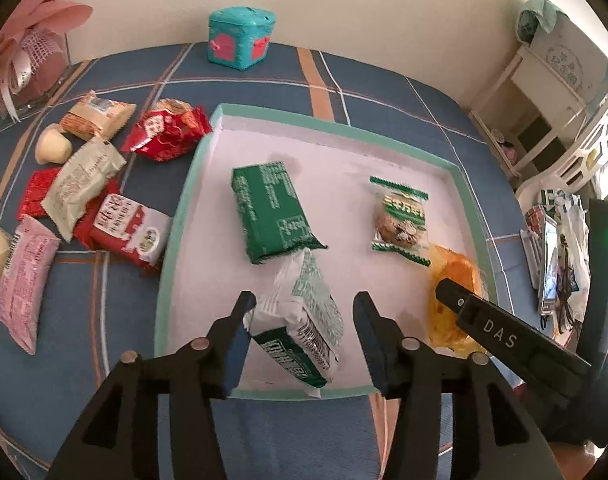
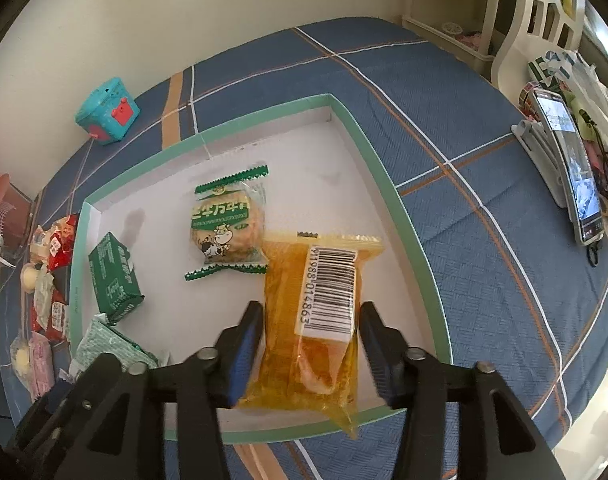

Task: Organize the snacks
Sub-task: 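Open the right tool over the tray while the left releases the white-green packet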

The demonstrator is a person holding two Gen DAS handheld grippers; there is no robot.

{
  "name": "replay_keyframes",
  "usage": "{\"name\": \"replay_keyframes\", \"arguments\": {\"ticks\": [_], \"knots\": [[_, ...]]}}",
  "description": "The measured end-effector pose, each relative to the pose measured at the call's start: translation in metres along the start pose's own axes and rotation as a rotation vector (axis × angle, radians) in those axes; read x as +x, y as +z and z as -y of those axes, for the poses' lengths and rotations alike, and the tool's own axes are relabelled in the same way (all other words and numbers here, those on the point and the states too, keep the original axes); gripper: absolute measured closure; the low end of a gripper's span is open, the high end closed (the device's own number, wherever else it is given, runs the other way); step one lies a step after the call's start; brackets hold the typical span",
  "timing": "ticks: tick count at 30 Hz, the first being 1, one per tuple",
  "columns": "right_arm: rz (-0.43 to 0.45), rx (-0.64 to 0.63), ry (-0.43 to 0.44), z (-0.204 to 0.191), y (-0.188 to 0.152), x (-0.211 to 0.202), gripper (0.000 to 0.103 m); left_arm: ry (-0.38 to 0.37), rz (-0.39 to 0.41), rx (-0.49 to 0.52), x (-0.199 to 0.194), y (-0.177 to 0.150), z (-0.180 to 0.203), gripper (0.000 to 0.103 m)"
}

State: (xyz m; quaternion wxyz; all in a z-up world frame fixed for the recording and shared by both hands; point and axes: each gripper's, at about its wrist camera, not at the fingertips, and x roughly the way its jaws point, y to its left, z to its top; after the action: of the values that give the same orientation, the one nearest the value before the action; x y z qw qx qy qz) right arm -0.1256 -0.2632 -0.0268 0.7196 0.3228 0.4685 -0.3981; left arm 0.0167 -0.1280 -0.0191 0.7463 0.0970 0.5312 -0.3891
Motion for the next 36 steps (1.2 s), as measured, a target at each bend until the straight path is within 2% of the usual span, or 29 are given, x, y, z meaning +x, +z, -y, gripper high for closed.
{"name": "replay_keyframes", "arguments": {"ticks": [3, 10, 14, 17, 20, 22, 26, 28, 36], "knots": [[0.007, -0.005, 0.001, -0.002, 0.001, -0.001, 0.044, 0.023, 0.014, -0.011, -0.005, 0.003, -0.007, 0.045], [0.024, -0.023, -0.001, -0.009, 0.001, -0.003, 0.033, 0.104, 0.049, -0.057, -0.019, 0.006, -0.030, 0.035], [0.046, -0.053, -0.003, -0.016, 0.000, -0.007, 0.026, 0.216, 0.036, -0.105, -0.019, 0.006, -0.050, 0.028], [0.062, -0.089, -0.010, -0.025, -0.002, -0.009, 0.019, 0.299, 0.022, -0.142, -0.017, 0.003, -0.064, 0.026], [0.080, -0.137, -0.019, -0.035, -0.004, -0.011, 0.013, 0.387, 0.014, -0.174, -0.016, 0.000, -0.078, 0.016], [0.087, -0.157, -0.019, -0.039, -0.005, -0.012, 0.010, 0.416, 0.017, -0.186, -0.017, -0.002, -0.084, 0.015], [0.096, -0.182, -0.023, -0.045, -0.007, -0.011, 0.000, 0.438, 0.024, -0.201, -0.017, -0.003, -0.091, 0.012], [0.100, -0.194, -0.024, -0.047, -0.008, -0.012, 0.000, 0.440, 0.023, -0.204, -0.016, -0.004, -0.093, 0.007], [0.114, -0.206, -0.035, -0.050, -0.010, -0.011, 0.000, 0.434, 0.016, -0.206, -0.015, -0.006, -0.093, 0.003]]}}
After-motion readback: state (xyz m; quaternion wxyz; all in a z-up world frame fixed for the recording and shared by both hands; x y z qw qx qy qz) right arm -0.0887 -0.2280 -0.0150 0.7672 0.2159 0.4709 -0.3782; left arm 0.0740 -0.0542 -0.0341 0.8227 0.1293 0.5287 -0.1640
